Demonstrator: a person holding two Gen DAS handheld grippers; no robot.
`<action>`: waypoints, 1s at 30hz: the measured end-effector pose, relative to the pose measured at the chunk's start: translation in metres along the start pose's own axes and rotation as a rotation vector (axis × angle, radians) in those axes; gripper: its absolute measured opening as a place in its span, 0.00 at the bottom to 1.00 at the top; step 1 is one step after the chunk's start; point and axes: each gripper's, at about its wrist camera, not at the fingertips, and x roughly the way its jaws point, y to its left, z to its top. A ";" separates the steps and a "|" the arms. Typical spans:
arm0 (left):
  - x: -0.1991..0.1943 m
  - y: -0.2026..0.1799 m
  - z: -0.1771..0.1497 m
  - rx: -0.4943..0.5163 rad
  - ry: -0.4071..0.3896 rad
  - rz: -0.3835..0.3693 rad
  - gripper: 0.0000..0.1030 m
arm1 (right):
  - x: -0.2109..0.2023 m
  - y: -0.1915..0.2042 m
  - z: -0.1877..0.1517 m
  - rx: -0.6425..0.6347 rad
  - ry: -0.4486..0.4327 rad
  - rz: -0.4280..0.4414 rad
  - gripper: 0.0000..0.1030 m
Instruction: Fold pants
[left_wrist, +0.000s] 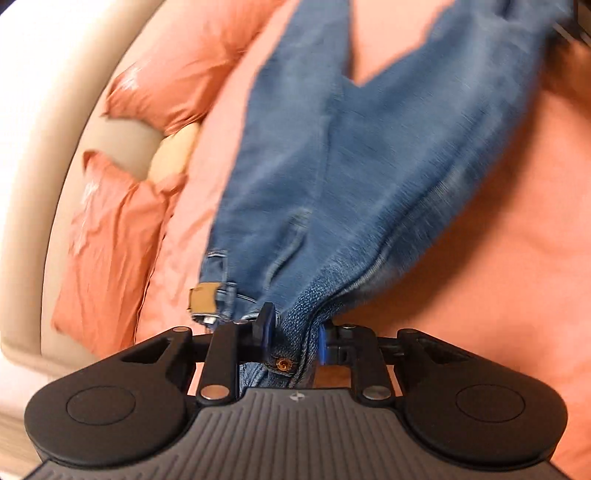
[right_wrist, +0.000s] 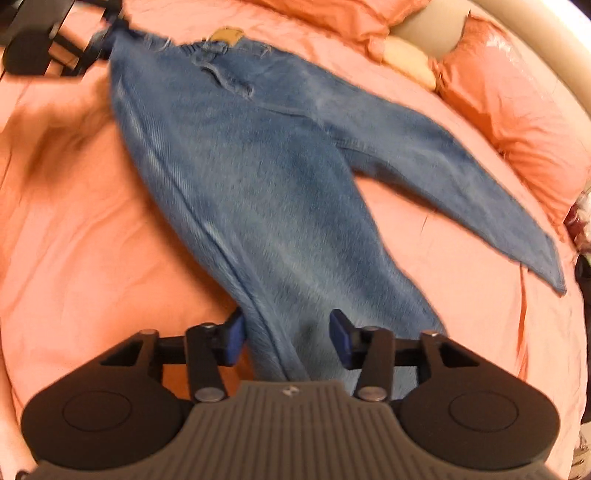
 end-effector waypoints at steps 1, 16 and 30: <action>0.001 0.007 0.005 -0.029 0.003 0.002 0.25 | 0.001 -0.002 -0.004 -0.001 0.028 -0.012 0.56; -0.011 0.027 0.029 -0.265 0.084 0.030 0.25 | -0.016 -0.118 -0.096 0.318 0.261 -0.012 0.66; -0.013 0.029 0.040 -0.379 0.213 0.063 0.25 | -0.051 -0.161 -0.198 0.334 0.223 -0.143 0.15</action>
